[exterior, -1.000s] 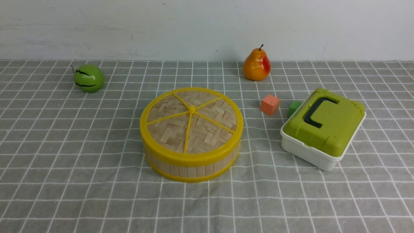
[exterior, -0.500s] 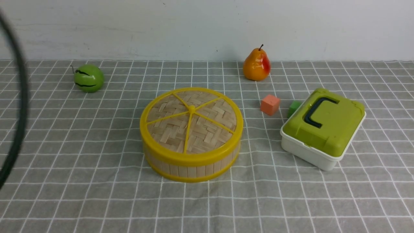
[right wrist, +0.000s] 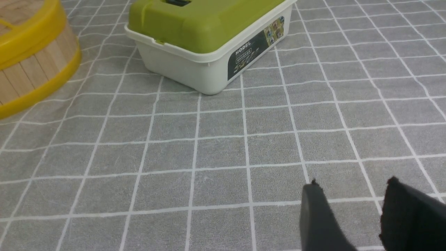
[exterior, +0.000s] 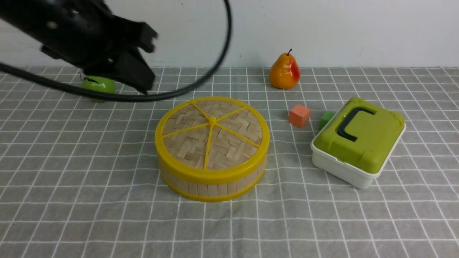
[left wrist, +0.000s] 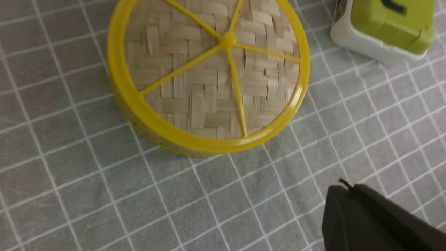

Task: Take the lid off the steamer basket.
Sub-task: Use the left arm to lift the lid of the steamer

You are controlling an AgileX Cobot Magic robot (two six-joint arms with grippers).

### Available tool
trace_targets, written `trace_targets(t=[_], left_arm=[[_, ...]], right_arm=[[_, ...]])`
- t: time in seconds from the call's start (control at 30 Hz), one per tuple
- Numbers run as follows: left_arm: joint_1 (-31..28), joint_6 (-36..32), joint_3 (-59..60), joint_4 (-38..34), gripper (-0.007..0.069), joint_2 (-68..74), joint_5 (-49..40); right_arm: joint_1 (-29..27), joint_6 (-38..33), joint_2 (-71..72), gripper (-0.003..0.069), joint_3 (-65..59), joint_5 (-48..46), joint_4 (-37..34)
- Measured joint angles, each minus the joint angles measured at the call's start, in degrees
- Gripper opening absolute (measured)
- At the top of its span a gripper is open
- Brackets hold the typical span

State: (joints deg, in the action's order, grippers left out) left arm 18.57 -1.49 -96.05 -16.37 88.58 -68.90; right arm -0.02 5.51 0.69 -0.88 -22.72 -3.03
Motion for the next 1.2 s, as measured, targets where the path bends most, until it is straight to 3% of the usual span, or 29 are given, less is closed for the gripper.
trace_targets(t=[0.17,0.3,0.4,0.5,0.77,1.2], left_arm=[[7.7,2.3,-7.1,10.8,0.0018,9.5,-2.2],[12.9,2.6,-13.8,20.4,0.021,17.6,-2.1],[14.0,3.4,-16.8,22.2,0.0325,22.4,-1.3],[14.1,6.2,-19.7,23.2,0.0391,26.8,-0.9],[14.0,12.5,-22.9,30.5,0.0377,33.1,2.4],[13.5,21.3,-23.1,32.3,0.0288,36.9,5.4]], right_arm=[[0.0,0.0,0.0,0.0242,0.0,0.0,0.0],[0.0,0.0,0.0,0.0242,0.0,0.0,0.0],[0.0,0.0,0.0,0.0242,0.0,0.0,0.0],[0.0,0.0,0.0,0.0242,0.0,0.0,0.0],[0.0,0.0,0.0,0.0242,0.0,0.0,0.0],[0.0,0.0,0.0,0.0242,0.0,0.0,0.0]])
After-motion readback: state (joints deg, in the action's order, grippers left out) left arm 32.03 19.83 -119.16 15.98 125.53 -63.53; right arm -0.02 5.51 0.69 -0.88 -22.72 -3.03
